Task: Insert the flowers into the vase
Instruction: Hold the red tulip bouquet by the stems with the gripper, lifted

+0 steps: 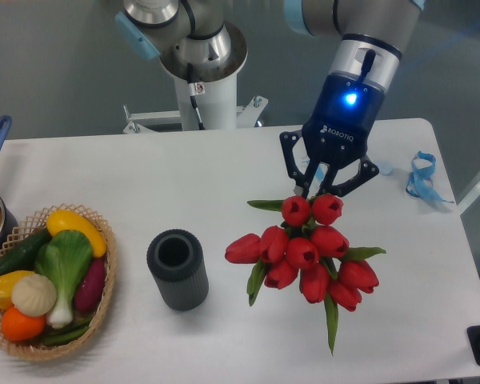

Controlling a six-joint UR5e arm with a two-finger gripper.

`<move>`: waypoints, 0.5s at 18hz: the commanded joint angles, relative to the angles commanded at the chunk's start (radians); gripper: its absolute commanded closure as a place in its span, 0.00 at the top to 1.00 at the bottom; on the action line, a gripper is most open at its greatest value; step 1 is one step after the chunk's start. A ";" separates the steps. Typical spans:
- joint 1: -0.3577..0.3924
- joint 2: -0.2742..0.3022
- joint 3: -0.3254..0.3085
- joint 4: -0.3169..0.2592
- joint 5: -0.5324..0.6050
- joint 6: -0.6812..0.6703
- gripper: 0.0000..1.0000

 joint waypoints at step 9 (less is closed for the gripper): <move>-0.008 -0.015 -0.006 0.015 0.005 0.002 0.10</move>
